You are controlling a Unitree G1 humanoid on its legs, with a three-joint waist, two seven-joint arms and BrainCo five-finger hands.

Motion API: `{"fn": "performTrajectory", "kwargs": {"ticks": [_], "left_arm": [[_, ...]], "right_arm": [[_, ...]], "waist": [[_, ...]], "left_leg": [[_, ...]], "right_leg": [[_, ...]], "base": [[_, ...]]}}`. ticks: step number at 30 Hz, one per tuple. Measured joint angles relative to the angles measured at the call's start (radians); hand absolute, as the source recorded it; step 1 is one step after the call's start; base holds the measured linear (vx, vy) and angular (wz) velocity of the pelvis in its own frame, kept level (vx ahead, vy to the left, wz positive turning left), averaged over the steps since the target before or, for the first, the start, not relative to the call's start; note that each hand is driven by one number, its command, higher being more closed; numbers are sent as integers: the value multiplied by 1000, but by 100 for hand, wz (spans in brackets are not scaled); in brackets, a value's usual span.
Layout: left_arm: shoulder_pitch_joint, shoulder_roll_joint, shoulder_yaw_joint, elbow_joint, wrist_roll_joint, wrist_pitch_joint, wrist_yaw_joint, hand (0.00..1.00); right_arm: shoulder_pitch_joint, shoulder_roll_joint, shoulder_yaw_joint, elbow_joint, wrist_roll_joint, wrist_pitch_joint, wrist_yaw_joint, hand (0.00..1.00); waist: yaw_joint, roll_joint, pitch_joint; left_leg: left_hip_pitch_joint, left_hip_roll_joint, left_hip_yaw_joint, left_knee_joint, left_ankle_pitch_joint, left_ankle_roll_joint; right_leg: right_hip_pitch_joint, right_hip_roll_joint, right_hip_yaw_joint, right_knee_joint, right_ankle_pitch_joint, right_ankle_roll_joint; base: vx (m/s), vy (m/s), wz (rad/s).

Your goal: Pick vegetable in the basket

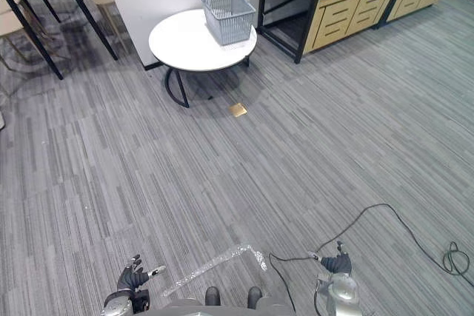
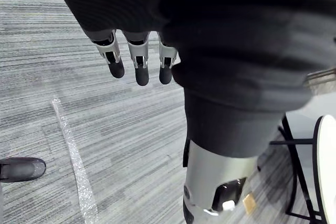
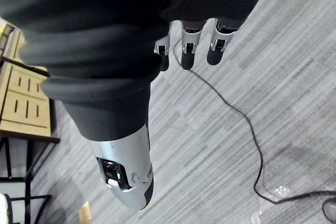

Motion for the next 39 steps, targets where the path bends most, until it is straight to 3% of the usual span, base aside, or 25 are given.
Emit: {"fn": "performTrajectory", "kwargs": {"ticks": [7,12,19,22,24,25,27,30,31,32,33,34,35,36,37,38,39], "left_arm": [[3,20,-2,-103,30,-9,0,0],[8,19,-4,-154,28,-8,21,0],[48,8,1,-267,1,-8,40,0],[76,4,2,-339,-36,-8,41,0],[85,-3,2,-352,-52,-8,41,0],[84,-3,-1,-353,-52,-8,41,0],[79,5,-3,-352,-52,-7,45,0],[60,12,-9,-352,-53,-7,61,0],[27,9,-11,-350,-60,-7,63,0],[9,8,-13,-348,-64,-7,63,0],[-14,11,-28,-343,-71,-8,70,0],[-11,12,-35,-342,-71,-8,80,0],[-3,13,-42,-339,-71,-10,82,0],[-26,-17,-52,-305,-70,-11,81,0],[-38,-21,-53,-302,-70,-11,79,0],[-56,-38,-52,-307,-70,-15,79,0],[-53,-55,-48,-306,-71,-19,79,0]], "right_arm": [[9,-37,0,-76,-36,-4,-1,0],[6,-41,0,-82,-24,-6,-6,0],[-6,-34,-23,-125,66,-3,-38,0],[-5,-26,-33,-148,104,-1,-43,0],[-5,-18,-32,-158,123,1,-44,0],[-2,-5,-30,-182,129,5,-44,0],[28,17,-25,-225,134,7,-43,0],[35,17,-5,-282,137,6,-41,0],[26,14,-6,-316,138,3,-40,0],[19,12,-6,-326,139,-1,-40,0],[24,9,5,-354,140,-6,-42,0],[37,3,22,-376,140,-12,-41,0],[46,1,30,-395,140,-15,-41,0],[41,-24,35,-409,140,-17,-39,0],[31,-20,37,-411,141,-16,-38,0],[27,-23,48,-428,140,-14,-37,0],[21,-24,65,-448,140,-15,-35,0]], "waist": [[-4,15,9],[-16,22,13],[-21,39,20],[-19,43,20],[-17,46,22],[-19,47,28],[-28,37,44],[-38,57,54],[-52,78,71],[-61,81,80],[-68,83,85],[-74,67,76],[-82,64,74],[-85,120,80],[-86,119,83],[-84,116,87],[-80,115,102]], "left_leg": [[10,0,0,1,-11,-12],[-8,1,0,18,-33,-2],[-97,5,29,154,-142,17],[-163,14,50,271,-234,36],[-162,14,59,300,-280,46],[-139,12,56,306,-295,53],[-49,-1,44,291,-329,57],[52,14,6,224,-340,51],[84,50,-16,201,-343,39],[97,66,-24,201,-342,29],[131,73,-31,201,-335,-5],[165,70,-34,204,-345,-30],[190,65,-44,212,-353,-45],[211,99,-54,259,-348,-76],[186,108,-47,318,-309,-141],[119,95,-52,479,-175,-169],[50,107,-55,684,13,-177]], "right_leg": [[10,-2,-1,2,-8,12],[0,-3,-4,2,-13,18],[-50,-15,1,39,-60,33],[-146,-26,10,207,-162,61],[-234,-40,-4,409,-207,85],[-316,-60,-35,616,-208,86],[-400,-104,-100,824,-253,48],[-514,-91,-170,795,-285,39],[-579,-54,-182,723,-271,32],[-601,-35,-189,664,-244,33],[-641,0,-192,469,-107,18],[-642,18,-190,362,-8,-17],[-641,20,-183,349,82,-65],[-646,29,-200,447,108,-129],[-645,21,-198,482,58,-146],[-610,1,-191,505,-5,-134],[-509,0,-178,468,-45,-124]], "base": [[42,-3,0],[-2,-1,1],[8,13,-8],[96,53,-16],[157,94,-26],[183,97,-8],[369,105,12],[476,54,23],[450,-26,55],[727,-54,66],[819,-69,45],[876,-76,40],[669,-69,28],[505,-41,25],[799,-76,26],[932,-98,22],[929,-118,25]]}}
